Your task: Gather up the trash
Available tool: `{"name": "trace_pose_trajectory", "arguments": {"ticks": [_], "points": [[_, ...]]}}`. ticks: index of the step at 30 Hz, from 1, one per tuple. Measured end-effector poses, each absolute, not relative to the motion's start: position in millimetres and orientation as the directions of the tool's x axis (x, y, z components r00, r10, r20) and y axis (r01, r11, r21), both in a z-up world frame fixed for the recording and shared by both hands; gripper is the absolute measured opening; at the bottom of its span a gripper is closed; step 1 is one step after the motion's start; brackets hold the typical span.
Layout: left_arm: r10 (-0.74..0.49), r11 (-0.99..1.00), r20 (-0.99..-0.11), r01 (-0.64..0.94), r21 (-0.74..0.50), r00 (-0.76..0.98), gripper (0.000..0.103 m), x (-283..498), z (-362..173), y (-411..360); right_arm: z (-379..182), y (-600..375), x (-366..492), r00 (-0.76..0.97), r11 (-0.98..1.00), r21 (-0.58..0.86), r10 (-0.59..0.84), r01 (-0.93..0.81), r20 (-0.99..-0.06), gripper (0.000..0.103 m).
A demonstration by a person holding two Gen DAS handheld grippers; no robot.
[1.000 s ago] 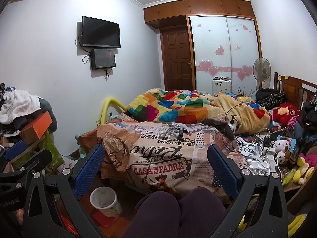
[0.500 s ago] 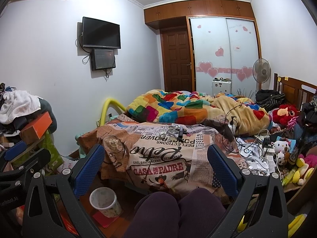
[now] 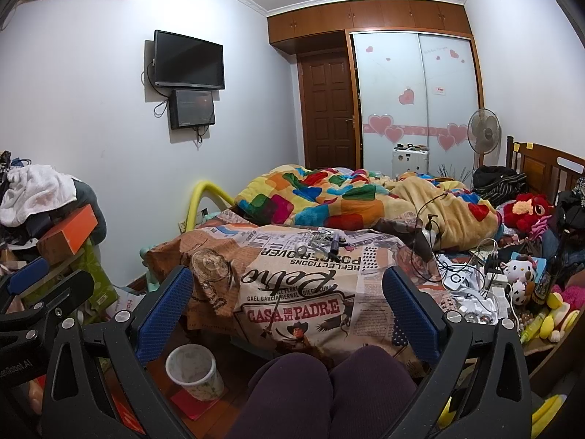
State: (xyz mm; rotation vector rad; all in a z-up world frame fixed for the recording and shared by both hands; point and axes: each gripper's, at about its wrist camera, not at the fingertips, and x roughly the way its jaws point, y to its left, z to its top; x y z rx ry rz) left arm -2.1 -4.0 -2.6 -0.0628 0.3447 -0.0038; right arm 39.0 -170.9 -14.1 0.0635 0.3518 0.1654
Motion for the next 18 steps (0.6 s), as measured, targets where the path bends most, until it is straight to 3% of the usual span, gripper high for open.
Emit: {"name": "trace_pose_trajectory", "arguments": {"ticks": [18], "points": [[-0.016,0.998,-0.338,-0.006,-0.063,0.941,0.102,-2.6,-3.4,-2.4,-11.7,-167.8,38.6,0.925,0.984,0.089,0.173,-0.151,-0.338,0.103]]}}
